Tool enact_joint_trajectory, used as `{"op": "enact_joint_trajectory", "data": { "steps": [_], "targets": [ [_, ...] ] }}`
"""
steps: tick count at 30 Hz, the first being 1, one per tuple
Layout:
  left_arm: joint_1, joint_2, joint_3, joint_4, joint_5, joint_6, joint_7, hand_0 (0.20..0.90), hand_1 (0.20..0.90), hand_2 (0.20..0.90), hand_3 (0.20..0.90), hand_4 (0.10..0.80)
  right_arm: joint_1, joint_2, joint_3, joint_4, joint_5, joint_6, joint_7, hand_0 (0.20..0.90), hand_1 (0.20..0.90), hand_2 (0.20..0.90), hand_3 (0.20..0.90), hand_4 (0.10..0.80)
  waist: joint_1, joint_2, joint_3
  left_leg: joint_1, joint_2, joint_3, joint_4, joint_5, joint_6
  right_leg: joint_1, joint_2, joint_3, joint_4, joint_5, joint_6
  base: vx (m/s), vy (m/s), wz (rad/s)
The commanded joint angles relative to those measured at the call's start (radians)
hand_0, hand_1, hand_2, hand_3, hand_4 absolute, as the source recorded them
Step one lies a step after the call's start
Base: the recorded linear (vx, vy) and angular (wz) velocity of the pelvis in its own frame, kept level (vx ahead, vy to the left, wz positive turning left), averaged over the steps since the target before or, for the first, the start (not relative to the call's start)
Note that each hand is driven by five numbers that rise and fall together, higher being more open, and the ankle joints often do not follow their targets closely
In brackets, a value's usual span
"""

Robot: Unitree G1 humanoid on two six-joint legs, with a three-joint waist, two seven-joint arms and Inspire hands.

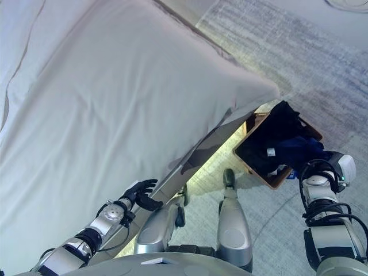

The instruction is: Pick up the clothes from the bed and place them into the basket

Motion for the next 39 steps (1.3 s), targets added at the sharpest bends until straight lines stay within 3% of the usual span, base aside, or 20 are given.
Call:
{"op": "enact_joint_trajectory", "data": {
  "steps": [1,2,3,4,8,13,17,23,26,29,31,34,35,37,39],
  "targets": [
    [0.026,0.049,-0.022,-0.055,-0.048,-0.044,0.005,0.900,0.900,0.900,0.900,0.800,-0.059,-0.071,0.012,0.024,0.008,-0.055,-0.078,0.392,0.392,0.392,0.307,0.207,0.023,-0.020,-0.018,-0.148,-0.057,-0.124,0.198,-0.093,0.034,-0.071,-0.013,-0.064,0.222,-0.143,-0.047,-0.094,-0.094,0.10],
    [0.016,0.055,-0.035,-0.084,-0.064,-0.050,0.009,0.900,0.900,0.900,0.900,0.800,-0.087,-0.071,0.026,0.049,0.018,-0.044,-0.083,0.474,0.474,0.474,0.403,0.303,0.026,-0.010,-0.003,-0.194,-0.063,-0.123,0.233,-0.093,0.040,-0.116,-0.014,-0.064,0.254,-0.145,-0.049,-0.083,-0.073,0.12],
    [0.013,0.055,-0.044,-0.101,-0.074,-0.054,0.015,0.900,0.900,0.900,0.900,0.800,-0.107,-0.073,0.034,0.060,0.027,-0.031,-0.090,0.761,0.761,0.761,0.738,0.638,0.028,-0.002,-0.003,-0.230,-0.066,-0.119,0.253,-0.093,0.044,-0.153,-0.015,-0.066,0.277,-0.149,-0.051,-0.082,-0.070,0.13],
    [0.011,0.056,-0.050,-0.116,-0.084,-0.059,0.018,0.900,0.900,0.900,0.900,0.800,-0.125,-0.075,0.039,0.071,0.034,-0.026,-0.107,0.900,0.900,0.900,0.900,0.800,0.032,0.006,-0.003,-0.264,-0.069,-0.117,0.273,-0.094,0.047,-0.187,-0.015,-0.069,0.303,-0.155,-0.054,-0.030,-0.026,0.06],
    [0.020,0.060,-0.064,-0.176,-0.111,-0.063,0.046,0.900,0.900,0.900,0.900,0.800,-0.172,-0.073,0.015,0.064,0.103,-0.100,-0.190,0.900,0.900,0.900,0.900,0.800,0.047,0.025,-0.003,-0.385,-0.088,-0.108,0.363,-0.122,0.066,-0.312,-0.017,-0.068,0.419,-0.194,-0.061,-0.054,-0.026,0.05],
    [0.037,0.067,-0.056,-0.204,-0.121,-0.050,0.074,0.900,0.900,0.900,0.900,0.800,-0.192,-0.060,-0.009,-0.053,0.077,-0.142,-0.313,0.900,0.900,0.900,0.900,0.800,0.052,0.021,-0.003,-0.503,-0.096,-0.084,0.487,-0.171,0.078,-0.413,-0.014,-0.074,0.528,-0.226,-0.069,-0.061,-0.015,0.02],
    [0.028,0.061,-0.044,-0.167,-0.126,-0.047,0.072,0.900,0.900,0.900,0.900,0.800,-0.224,-0.053,-0.020,0.000,0.119,-0.085,-0.229,0.900,0.900,0.900,0.900,0.800,0.062,0.019,-0.003,-0.544,-0.092,-0.081,0.545,-0.192,0.079,-0.444,-0.010,-0.072,0.568,-0.235,-0.073,-0.036,0.004,-0.10],
    [0.031,0.061,-0.034,-0.126,-0.130,-0.059,0.076,0.900,0.900,0.900,0.900,0.800,-0.233,-0.053,-0.020,0.020,0.147,-0.129,-0.247,0.900,0.900,0.900,0.900,0.800,0.073,0.010,-0.003,-0.535,-0.098,-0.097,0.515,-0.171,0.077,-0.428,0.006,-0.066,0.529,-0.212,-0.070,-0.013,0.027,-0.01],
    [0.046,0.055,-0.020,-0.120,-0.140,-0.058,0.090,0.900,0.900,0.900,0.900,0.800,-0.206,-0.048,-0.045,-0.073,0.161,-0.200,-0.331,0.900,0.900,0.900,0.900,0.800,0.066,0.001,-0.003,-0.505,-0.097,-0.102,0.460,-0.150,0.071,-0.398,0.017,-0.057,0.474,-0.192,-0.066,-0.009,0.109,-0.11],
    [0.070,0.039,0.007,-0.109,-0.152,-0.059,0.112,0.900,0.900,0.900,0.900,0.800,-0.131,-0.019,-0.091,-0.285,0.068,-0.308,-0.420,0.900,0.900,0.900,0.900,0.800,0.050,-0.021,-0.003,-0.452,-0.092,-0.106,0.408,-0.137,0.066,-0.346,0.020,-0.051,0.405,-0.170,-0.059,0.000,0.139,0.17],
    [0.079,0.028,0.034,-0.089,-0.150,-0.060,0.116,0.900,0.900,0.900,0.900,0.800,-0.075,0.010,-0.103,-0.497,-0.045,-0.303,-0.466,0.900,0.900,0.900,0.900,0.800,0.038,-0.041,-0.003,-0.413,-0.092,-0.107,0.379,-0.132,0.062,-0.308,0.021,-0.045,0.362,-0.157,-0.051,0.009,0.162,-0.62],
    [0.077,-0.002,0.085,-0.040,-0.152,-0.053,0.115,0.900,0.900,0.900,0.900,0.800,0.007,0.073,-0.072,-0.765,-0.146,-0.424,-0.356,0.900,0.900,0.900,0.900,0.800,0.015,-0.075,-0.003,-0.320,-0.090,-0.091,0.318,-0.123,0.055,-0.224,0.016,-0.036,0.272,-0.128,-0.034,0.003,0.227,0.02],
    [0.065,-0.009,0.100,-0.030,-0.147,-0.039,0.111,0.900,0.900,0.900,0.900,0.800,0.022,0.097,-0.055,-0.811,-0.100,-0.442,-0.300,0.900,0.900,0.900,0.900,0.800,0.009,-0.087,-0.003,-0.288,-0.091,-0.086,0.296,-0.116,0.053,-0.192,0.012,-0.037,0.237,-0.111,-0.028,0.028,0.205,-0.21],
    [0.063,-0.020,0.117,-0.012,-0.140,-0.023,0.106,0.900,0.900,0.900,0.900,0.800,0.060,0.143,-0.034,-0.766,0.141,-0.492,-0.024,0.900,0.900,0.900,0.900,0.800,0.006,-0.108,-0.033,-0.218,-0.089,-0.076,0.257,-0.120,0.049,-0.123,0.002,-0.038,0.172,-0.093,-0.019,0.080,0.199,-0.33],
    [0.063,-0.021,0.123,-0.003,-0.138,-0.007,0.098,0.900,0.900,0.900,0.900,0.800,0.112,0.165,-0.009,-0.695,0.235,-0.493,0.170,0.900,0.900,0.900,0.900,0.800,0.009,-0.126,-0.076,-0.166,-0.087,-0.072,0.213,-0.113,0.044,-0.065,-0.010,-0.052,0.108,-0.069,-0.009,0.110,0.162,-0.17]
  ]
}}
